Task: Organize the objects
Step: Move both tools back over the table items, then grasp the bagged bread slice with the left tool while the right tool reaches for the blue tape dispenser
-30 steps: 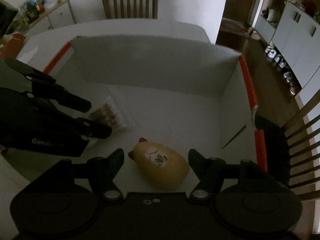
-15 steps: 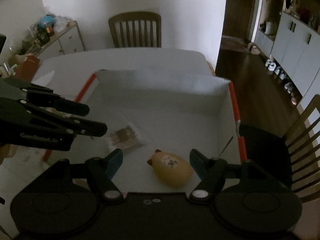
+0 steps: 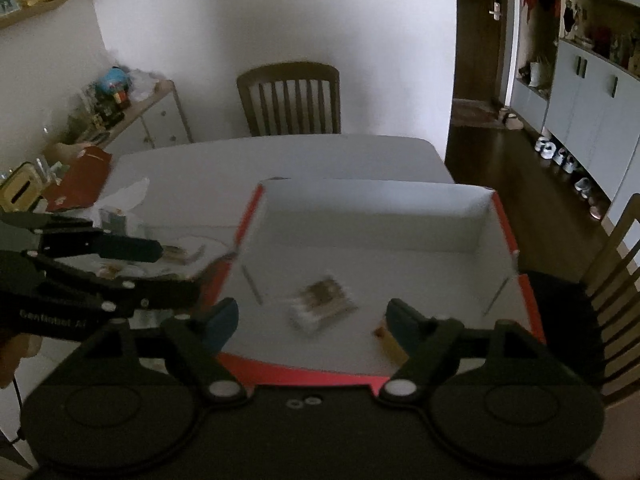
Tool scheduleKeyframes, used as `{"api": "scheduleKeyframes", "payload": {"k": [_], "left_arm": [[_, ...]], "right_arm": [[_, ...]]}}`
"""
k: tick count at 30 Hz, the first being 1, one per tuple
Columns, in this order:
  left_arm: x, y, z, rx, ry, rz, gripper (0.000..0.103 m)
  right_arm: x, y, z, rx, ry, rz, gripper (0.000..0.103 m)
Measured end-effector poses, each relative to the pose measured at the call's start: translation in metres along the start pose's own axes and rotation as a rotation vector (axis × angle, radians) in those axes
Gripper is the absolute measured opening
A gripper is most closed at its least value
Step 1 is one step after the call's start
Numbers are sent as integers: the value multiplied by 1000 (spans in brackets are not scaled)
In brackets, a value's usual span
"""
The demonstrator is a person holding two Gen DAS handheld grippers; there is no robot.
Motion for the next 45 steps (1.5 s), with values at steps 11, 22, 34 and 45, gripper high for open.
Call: {"api": "scheduleKeyframes", "payload": {"k": [11, 22, 34, 45], "left_arm": [[-57, 62, 31, 13, 33, -50, 73], [-120, 113, 61, 68, 73, -48, 95], [-198, 146, 101, 75, 75, -181, 103], [-255, 148, 143, 12, -64, -238, 103]], "right_arm": [[-74, 8, 13, 39, -41, -17, 98], [-136, 2, 34, 6, -70, -19, 98], [-169, -22, 47, -19, -73, 39, 98], [-185, -47, 48, -59, -46, 37, 98]]}}
Point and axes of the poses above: each gripper's, at about its wrist camera, not at the fingertips, and y roughly against the way its jaws point, x to its right, z to its underside, the point moved 6 cm from there along -y, roughly the way its jaws point, and after that the axes turned 14 degrees about x, right-handed, at the moved point
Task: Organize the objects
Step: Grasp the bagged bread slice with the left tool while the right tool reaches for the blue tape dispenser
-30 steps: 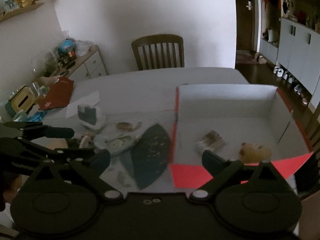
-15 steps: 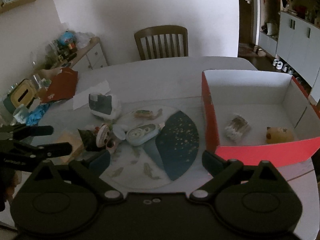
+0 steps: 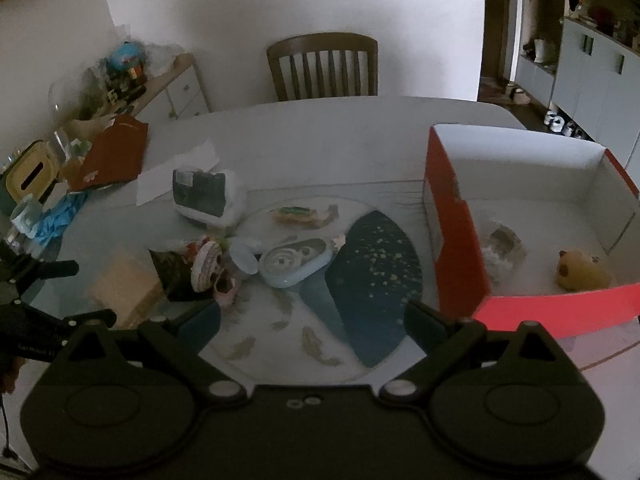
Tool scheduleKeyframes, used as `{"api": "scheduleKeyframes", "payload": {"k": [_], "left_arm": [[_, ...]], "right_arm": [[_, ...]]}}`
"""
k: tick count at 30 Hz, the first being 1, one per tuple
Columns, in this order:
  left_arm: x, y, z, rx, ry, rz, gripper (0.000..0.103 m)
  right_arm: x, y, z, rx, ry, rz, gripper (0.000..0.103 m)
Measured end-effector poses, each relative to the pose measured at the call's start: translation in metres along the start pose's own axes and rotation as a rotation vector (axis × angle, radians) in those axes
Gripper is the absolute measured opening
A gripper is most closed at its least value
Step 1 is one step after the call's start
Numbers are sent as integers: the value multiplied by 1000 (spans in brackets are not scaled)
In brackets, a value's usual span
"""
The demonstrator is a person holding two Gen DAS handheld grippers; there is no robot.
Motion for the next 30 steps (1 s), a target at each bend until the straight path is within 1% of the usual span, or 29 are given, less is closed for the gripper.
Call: {"api": "scheduleKeyframes", "payload": {"k": [2, 7, 11, 13, 16, 20, 26, 30], "left_arm": [[-5, -3, 4, -7, -45, 48, 103], [-19, -9, 13, -39, -153, 141, 103], [-26, -14, 25, -73, -340, 215, 103], [-30, -17, 31, -96, -424, 239, 103], [-37, -25, 36, -114, -526, 245, 103], [-39, -36, 40, -129, -628, 272, 103], [-30, -48, 34, -127, -711, 359, 103], [-24, -59, 28, -131, -712, 404, 103]], "right_arm": [[-3, -4, -1, -7, 6, -2, 98], [-6, -11, 1, -26, 10, -1, 98], [-7, -15, 4, -44, 8, 5, 98], [-7, -17, 5, -50, 6, 9, 98], [-7, -20, 7, -63, 4, 16, 98], [-6, -24, 8, -77, 7, 23, 98], [-11, -35, 7, -99, 27, -1, 98], [-14, -49, 4, -112, 44, -18, 98]]}}
Point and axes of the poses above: each gripper's, at about its wrist camera, not at the fingertips, and y roughly against the way its jaws point, x to its right, z to its underside, the point moved 6 cm from there along -y, roughly the way its jaws point, and after that the axes turned 14 degrees about x, right-handed, at the moved point
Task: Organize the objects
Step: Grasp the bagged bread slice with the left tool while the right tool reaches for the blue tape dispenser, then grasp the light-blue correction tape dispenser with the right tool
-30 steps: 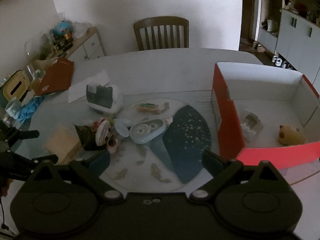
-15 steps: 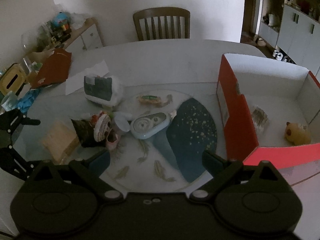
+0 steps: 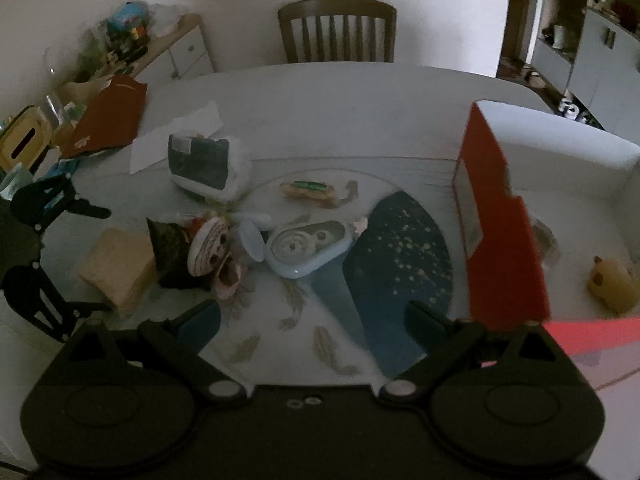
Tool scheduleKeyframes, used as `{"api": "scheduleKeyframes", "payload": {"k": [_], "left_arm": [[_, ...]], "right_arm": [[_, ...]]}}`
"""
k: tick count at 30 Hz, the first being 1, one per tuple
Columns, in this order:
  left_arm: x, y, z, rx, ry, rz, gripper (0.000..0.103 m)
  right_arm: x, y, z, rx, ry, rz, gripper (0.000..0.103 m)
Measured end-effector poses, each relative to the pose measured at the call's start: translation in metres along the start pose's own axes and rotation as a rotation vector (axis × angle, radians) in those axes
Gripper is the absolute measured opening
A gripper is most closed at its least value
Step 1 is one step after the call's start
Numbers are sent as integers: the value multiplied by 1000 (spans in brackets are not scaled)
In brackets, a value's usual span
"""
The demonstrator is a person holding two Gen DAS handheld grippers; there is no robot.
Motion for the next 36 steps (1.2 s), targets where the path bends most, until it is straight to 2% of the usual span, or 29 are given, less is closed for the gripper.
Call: {"api": "scheduleKeyframes", "payload": {"k": [6, 14, 26, 36], "left_arm": [[-5, -15, -11, 13, 20, 47, 103], [-15, -29, -12, 9, 194, 105, 103], [-21, -37, -10, 18, 381, 47, 103], [-20, -35, -11, 1, 495, -32, 103]], "right_arm": [[4, -29, -14, -3, -14, -3, 98], [12, -75, -23, -29, -53, 46, 95], [-1, -116, -17, -75, -32, 110, 92], [4, -122, -8, -109, -43, 143, 90]]}}
Point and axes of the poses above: each gripper's, at about its wrist camera, not at the fingertips, and y roughly against the way its jaws point, x to its right, z to its underside, the point moved 6 cm from there along -y, roughly the way its jaws point, and after that the axes turned 14 degrees about x, right-handed, at the moved point
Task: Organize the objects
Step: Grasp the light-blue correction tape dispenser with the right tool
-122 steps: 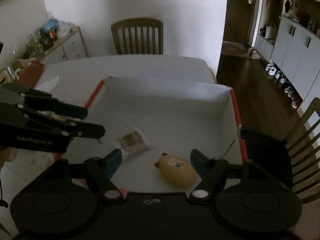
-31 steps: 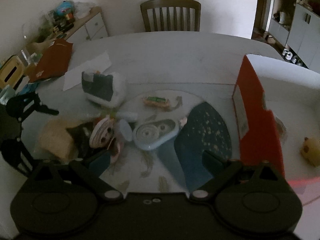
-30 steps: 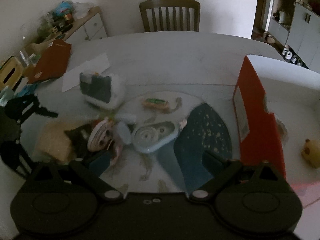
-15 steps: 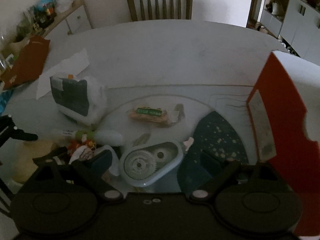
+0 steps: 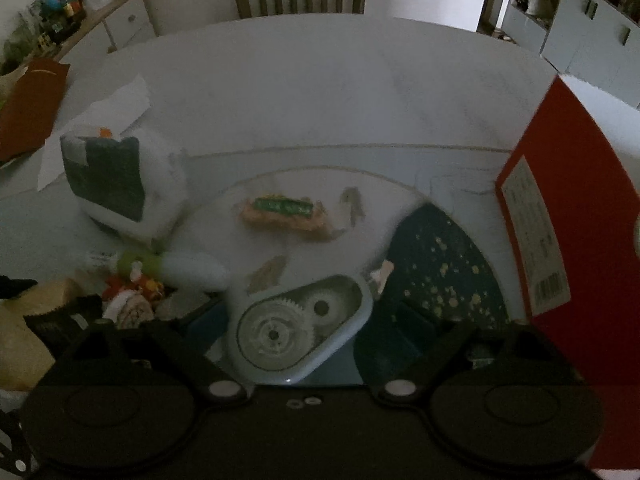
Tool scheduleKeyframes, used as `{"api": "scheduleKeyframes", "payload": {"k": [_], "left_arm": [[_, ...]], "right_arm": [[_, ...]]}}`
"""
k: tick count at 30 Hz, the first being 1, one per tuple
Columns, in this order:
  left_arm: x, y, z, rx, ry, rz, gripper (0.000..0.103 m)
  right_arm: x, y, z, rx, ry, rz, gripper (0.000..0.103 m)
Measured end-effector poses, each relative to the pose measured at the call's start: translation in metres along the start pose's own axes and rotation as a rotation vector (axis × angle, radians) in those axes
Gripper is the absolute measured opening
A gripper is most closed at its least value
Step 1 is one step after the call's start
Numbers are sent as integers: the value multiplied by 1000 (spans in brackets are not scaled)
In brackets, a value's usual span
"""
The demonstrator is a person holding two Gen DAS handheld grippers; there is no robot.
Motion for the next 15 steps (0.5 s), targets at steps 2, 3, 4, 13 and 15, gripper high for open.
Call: {"api": "scheduleKeyframes", "payload": {"k": [2, 3, 4, 13, 15], "left_arm": [[1, 1, 0, -1, 14, -17, 103], [1, 2, 0, -2, 22, -27, 102], [1, 3, 1, -1, 31, -37, 102], [7, 10, 4, -10, 97, -111, 96], [8, 11, 4, -8, 117, -126, 95]], "right_arm": [[3, 0, 2, -1, 10, 13, 87], [3, 1, 3, 3, 25, 24, 85], [4, 1, 4, 9, 35, 25, 82], [13, 14, 13, 37, 60, -4, 68], [13, 17, 15, 41, 58, -13, 68]]}}
Point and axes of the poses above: each gripper's, at about its wrist camera, not at the fingertips, and y roughly against the way its jaws point, x to its right, z to its underside, the point moved 6 cm from there along -y, roughly the way its jaws point, and after that the axes turned 14 degrees about x, right-handed, at the moved point
